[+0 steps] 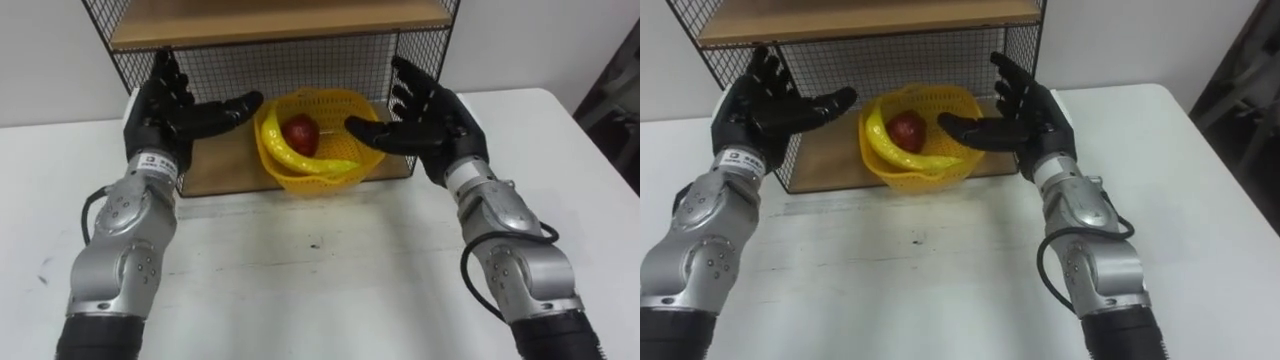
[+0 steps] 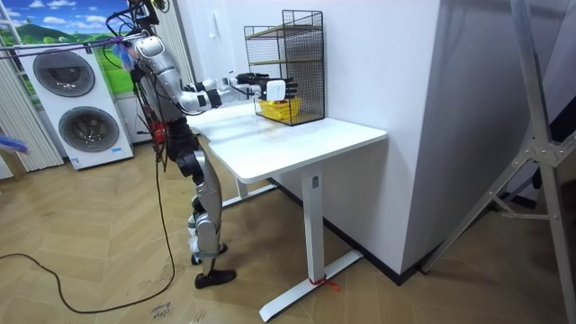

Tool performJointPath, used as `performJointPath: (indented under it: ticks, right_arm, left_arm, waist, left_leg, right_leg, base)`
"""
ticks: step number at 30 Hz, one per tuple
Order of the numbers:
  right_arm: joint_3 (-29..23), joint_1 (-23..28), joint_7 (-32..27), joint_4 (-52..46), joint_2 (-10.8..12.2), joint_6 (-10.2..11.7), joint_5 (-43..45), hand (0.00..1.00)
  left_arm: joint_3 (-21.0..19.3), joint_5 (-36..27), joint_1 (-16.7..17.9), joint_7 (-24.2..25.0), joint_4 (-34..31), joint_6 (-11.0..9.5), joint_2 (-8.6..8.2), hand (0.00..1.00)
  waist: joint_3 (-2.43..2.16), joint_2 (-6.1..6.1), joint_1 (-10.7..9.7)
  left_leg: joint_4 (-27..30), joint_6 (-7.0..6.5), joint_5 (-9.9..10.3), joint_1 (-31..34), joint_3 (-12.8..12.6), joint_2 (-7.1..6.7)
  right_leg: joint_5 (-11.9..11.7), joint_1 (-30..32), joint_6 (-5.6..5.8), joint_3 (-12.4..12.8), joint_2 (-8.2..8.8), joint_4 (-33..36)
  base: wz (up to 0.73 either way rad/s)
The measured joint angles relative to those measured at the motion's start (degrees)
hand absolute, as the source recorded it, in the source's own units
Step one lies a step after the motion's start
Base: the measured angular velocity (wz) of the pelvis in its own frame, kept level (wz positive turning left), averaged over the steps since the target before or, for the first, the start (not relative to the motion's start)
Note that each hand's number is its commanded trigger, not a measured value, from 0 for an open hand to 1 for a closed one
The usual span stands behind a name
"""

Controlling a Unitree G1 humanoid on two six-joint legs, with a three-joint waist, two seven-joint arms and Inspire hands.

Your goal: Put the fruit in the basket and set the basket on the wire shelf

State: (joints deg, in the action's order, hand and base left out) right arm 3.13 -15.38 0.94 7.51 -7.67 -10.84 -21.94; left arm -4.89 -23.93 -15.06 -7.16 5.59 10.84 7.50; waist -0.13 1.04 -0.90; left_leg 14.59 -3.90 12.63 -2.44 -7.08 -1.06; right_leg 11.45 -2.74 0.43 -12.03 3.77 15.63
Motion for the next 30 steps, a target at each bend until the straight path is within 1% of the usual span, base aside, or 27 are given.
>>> performJointPath:
  ticks: [1, 4, 5, 6, 7, 8, 9, 14, 16, 17, 18, 20, 23, 26, 30]
  right_arm:
    - [-0.04, 0.03, 0.16, 0.00, -0.01, 0.00, 0.01, 0.00]
    - [-0.36, 0.63, 1.51, -0.47, -0.03, 0.28, 0.02, 0.00]
    - [-1.06, 1.79, 2.17, -1.74, -0.03, 0.31, -0.02, 0.00]
    - [-2.01, 3.29, 3.05, -3.25, -0.03, 0.63, -0.15, 0.00]
    - [-2.33, 4.21, 3.30, -4.17, -0.03, 0.98, -0.15, 0.00]
    - [-2.67, 5.91, 3.69, -5.77, -0.03, 1.58, -0.15, 0.00]
    - [-2.90, 7.13, 4.05, -6.62, -0.04, 1.92, -0.19, 0.00]
    - [-3.14, 10.15, 4.85, -7.01, -0.08, 2.14, -0.30, 0.00]
    - [-3.68, 11.89, 5.51, -9.16, -0.10, 2.19, -0.43, 0.00]
    - [-4.26, 12.97, 5.82, -10.55, -0.09, 2.34, -0.17, 0.00]
    - [-4.76, 13.63, 6.04, -11.00, -0.11, 3.01, 0.02, 0.00]
    - [-5.77, 14.37, 6.09, -11.26, -0.11, 3.40, 0.56, 0.00]
    - [-7.60, 14.76, 6.05, -12.24, -0.12, 3.41, 3.22, 0.00]
    - [-8.69, 15.91, 6.14, -15.03, -0.12, 4.04, 5.12, 0.00]
    - [-8.93, 16.90, 6.39, -16.31, -0.12, 5.83, 6.78, 0.00]
  left_arm:
    - [0.00, 0.38, 0.26, 0.10, -0.52, -0.04, 0.00, 0.00]
    - [-0.01, 3.61, 3.43, 1.32, -4.51, -1.29, 0.06, 0.00]
    - [-0.01, 4.41, 5.06, 2.16, -5.82, -2.14, 0.06, 0.00]
    - [0.00, 4.92, 6.80, 2.77, -7.16, -2.52, 0.10, 0.00]
    - [0.01, 5.29, 7.74, 3.01, -7.78, -2.63, 0.10, 0.00]
    - [-0.02, 6.09, 9.49, 3.22, -8.78, -2.67, 0.12, 0.00]
    - [0.03, 6.13, 10.61, 3.39, -8.91, -2.66, 0.11, 0.00]
    - [0.63, 5.94, 12.40, 4.88, -9.00, -2.68, -0.01, 0.00]
    - [0.61, 5.39, 13.75, 5.66, -10.30, -2.75, 0.00, 0.00]
    - [0.58, 5.41, 15.65, 6.46, -12.35, -2.90, -0.16, 0.00]
    - [0.59, 5.41, 17.32, 7.46, -13.90, -3.21, -0.31, 0.00]
    - [0.53, 5.46, 18.54, 8.71, -14.95, -3.42, -0.31, 0.00]
    - [0.16, 5.46, 19.68, 10.16, -15.89, -3.49, -0.27, 0.00]
    - [0.02, 5.51, 19.88, 10.79, -16.25, -3.85, -0.27, 0.00]
    - [-0.03, 5.60, 19.90, 11.91, -16.28, -4.43, -0.26, 0.00]
  waist:
    - [-0.02, -0.10, 0.01]
    - [-0.20, -0.59, -0.21]
    - [-0.29, -0.87, -0.21]
    - [-0.36, -1.10, -0.24]
    - [-0.44, -1.21, -0.21]
    - [-0.52, -1.34, -0.24]
    - [-0.53, -1.36, -0.37]
    - [-0.42, -1.14, -0.41]
    - [-0.41, -0.92, -0.35]
    - [-0.52, -0.76, -0.40]
    - [-0.52, -0.69, -0.39]
    - [-0.52, -0.69, -0.36]
    - [-0.53, -0.57, -0.26]
    - [-0.53, -0.56, -0.13]
    - [-0.53, -0.56, -0.21]
  left_leg:
    - [-0.01, 0.00, 0.00, -0.02, -0.16, 0.03]
    - [-0.16, 0.00, 0.00, -0.20, -0.43, 0.04]
    - [-0.18, 0.00, 0.00, -0.24, -0.43, 0.04]
    - [-0.17, 0.00, 0.00, -0.29, -0.43, 0.05]
    - [-0.17, 0.00, 0.00, -0.29, -0.44, 0.05]
    - [-0.16, 0.00, 0.00, -0.29, -0.45, 0.05]
    - [-0.10, 0.00, 0.00, -0.29, -0.45, 0.05]
    - [-0.10, 0.01, 0.04, 0.07, -0.46, 0.25]
    - [-0.09, -0.01, 0.05, 0.62, -0.36, 0.27]
    - [-0.06, 0.00, 0.04, 0.85, -0.40, 0.29]
    - [-0.17, 0.04, -0.02, 0.92, -0.47, 0.29]
    - [-0.25, 0.07, -0.05, 0.98, -0.48, 0.32]
    - [-0.40, 0.08, -0.05, 1.08, -0.53, 0.33]
    - [-0.41, 0.08, -0.06, 1.24, -0.64, 0.33]
    - [-0.84, 0.09, -0.05, 1.32, -0.70, 0.33]
  right_leg:
    - [0.00, 0.01, 0.00, 0.07, 0.00, -0.01]
    - [0.00, -0.04, 0.01, 0.33, -0.02, -0.10]
    - [0.00, -0.07, 0.01, 0.33, -0.02, -0.13]
    - [0.00, -0.20, 0.01, 0.30, -0.04, -0.36]
    - [-0.01, -0.30, 0.01, 0.28, -0.05, -0.64]
    - [-0.07, -0.48, 0.05, 0.31, -0.10, -0.98]
    - [-0.11, -0.53, 0.05, 0.29, -0.10, -0.96]
    - [-0.55, -0.19, -0.05, 0.24, -0.34, -0.84]
    - [-0.57, 0.05, -0.08, 0.01, -0.33, -0.83]
    - [-0.59, 0.40, -0.11, 0.11, -0.34, -0.77]
    - [-0.60, 0.63, -0.13, 0.22, -0.37, -0.74]
    - [-0.60, 0.76, -0.14, 0.28, -0.43, -0.74]
    - [-0.60, 0.99, -0.14, 0.37, -0.46, -0.75]
    - [-0.60, 1.38, -0.14, 0.59, -0.49, -0.74]
    - [-0.60, 1.73, -0.14, 0.77, -0.57, -0.77]
  base:
    - [-0.07]
    - [-0.04]
    - [0.04]
    - [0.04]
    - [0.00]
    - [0.00]
    - [0.00]
    - [0.00]
    - [0.00]
    - [0.00]
    - [-0.04]
    - [0.00]
    - [0.00]
    - [-0.02]
    - [-0.03]
